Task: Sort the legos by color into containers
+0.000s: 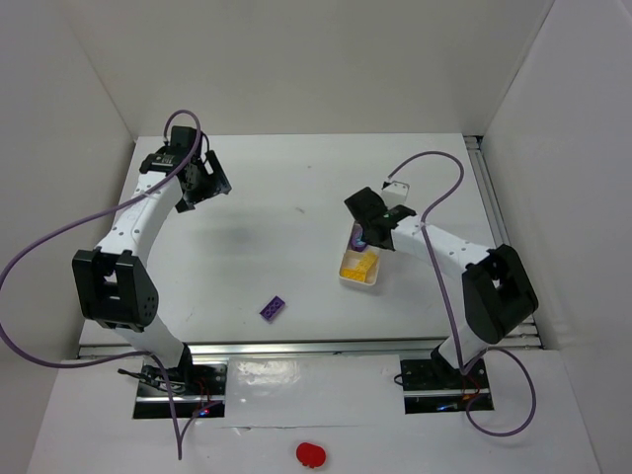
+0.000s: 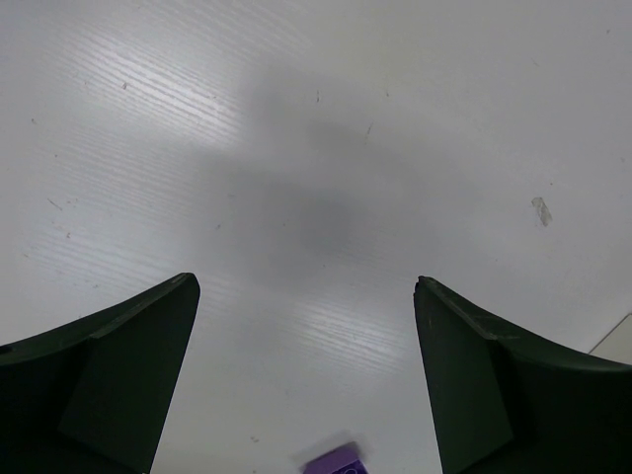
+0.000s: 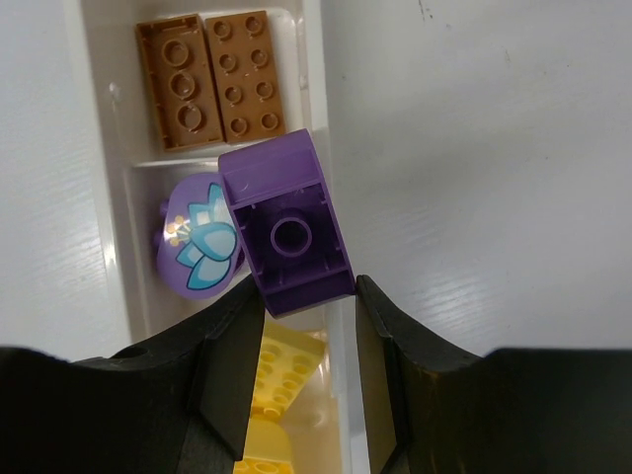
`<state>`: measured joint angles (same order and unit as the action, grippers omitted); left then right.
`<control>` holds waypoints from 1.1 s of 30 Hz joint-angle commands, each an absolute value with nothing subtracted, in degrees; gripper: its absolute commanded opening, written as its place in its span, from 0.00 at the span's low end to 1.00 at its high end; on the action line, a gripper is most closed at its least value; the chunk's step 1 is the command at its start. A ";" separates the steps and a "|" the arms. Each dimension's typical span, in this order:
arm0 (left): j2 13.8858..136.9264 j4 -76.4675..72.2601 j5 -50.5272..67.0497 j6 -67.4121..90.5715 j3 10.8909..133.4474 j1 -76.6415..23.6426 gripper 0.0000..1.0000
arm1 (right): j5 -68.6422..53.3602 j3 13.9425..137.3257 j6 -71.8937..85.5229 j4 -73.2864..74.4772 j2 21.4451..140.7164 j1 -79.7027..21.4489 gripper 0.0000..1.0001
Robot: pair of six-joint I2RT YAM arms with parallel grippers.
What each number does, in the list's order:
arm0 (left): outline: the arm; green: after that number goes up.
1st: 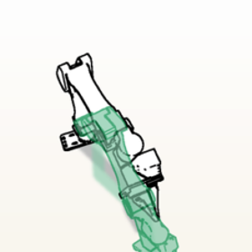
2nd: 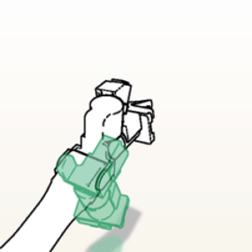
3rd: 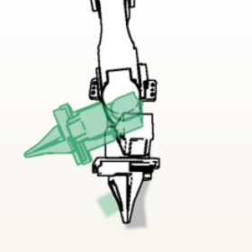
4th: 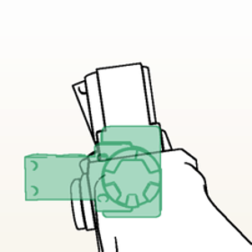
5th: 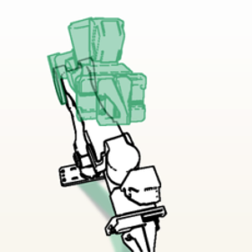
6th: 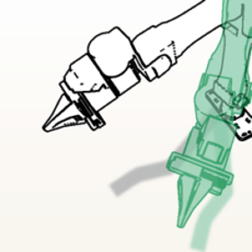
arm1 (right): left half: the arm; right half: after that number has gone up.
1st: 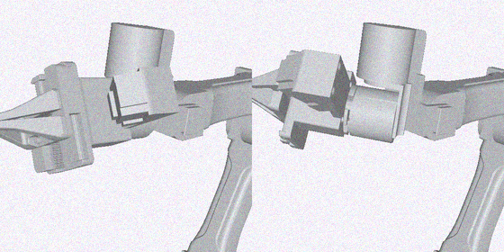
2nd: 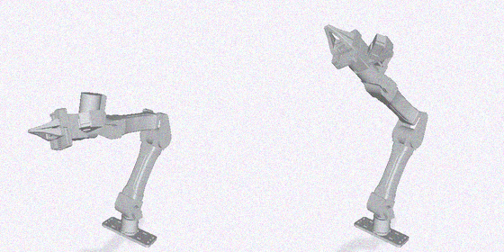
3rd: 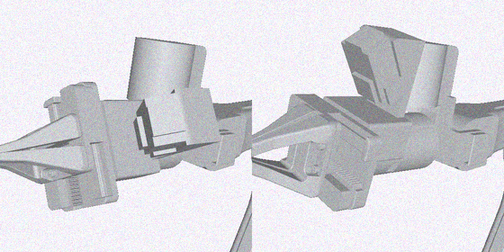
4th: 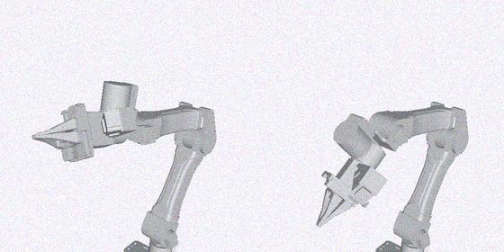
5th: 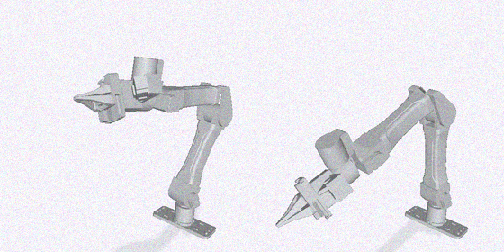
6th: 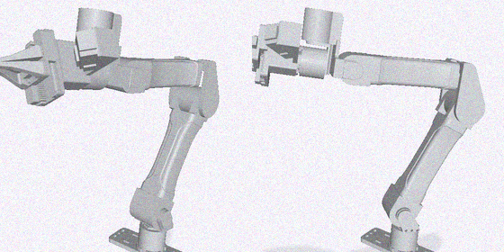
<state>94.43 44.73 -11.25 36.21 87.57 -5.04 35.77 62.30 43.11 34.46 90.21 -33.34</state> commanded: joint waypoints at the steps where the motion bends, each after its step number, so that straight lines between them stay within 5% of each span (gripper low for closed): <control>1: 95.01 44.12 -10.81 35.07 90.00 -5.10 1.00 | 36.48 63.28 46.24 35.42 90.79 -31.82 0.45; 25: 96.06 44.12 -10.28 35.07 90.00 -5.10 1.00 | 34.45 65.21 46.05 35.94 92.46 -34.98 0.50; 30: 96.06 44.12 -9.76 34.55 90.00 -5.10 1.00 | 34.98 65.21 46.76 35.95 92.46 -34.98 0.72; 33: 96.06 44.12 -9.76 34.54 90.00 -5.10 1.00 | 34.98 65.83 46.76 36.47 92.99 -34.98 0.73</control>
<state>95.61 44.71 -10.20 35.94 87.68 -5.04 33.26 63.24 45.58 35.14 92.51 -34.63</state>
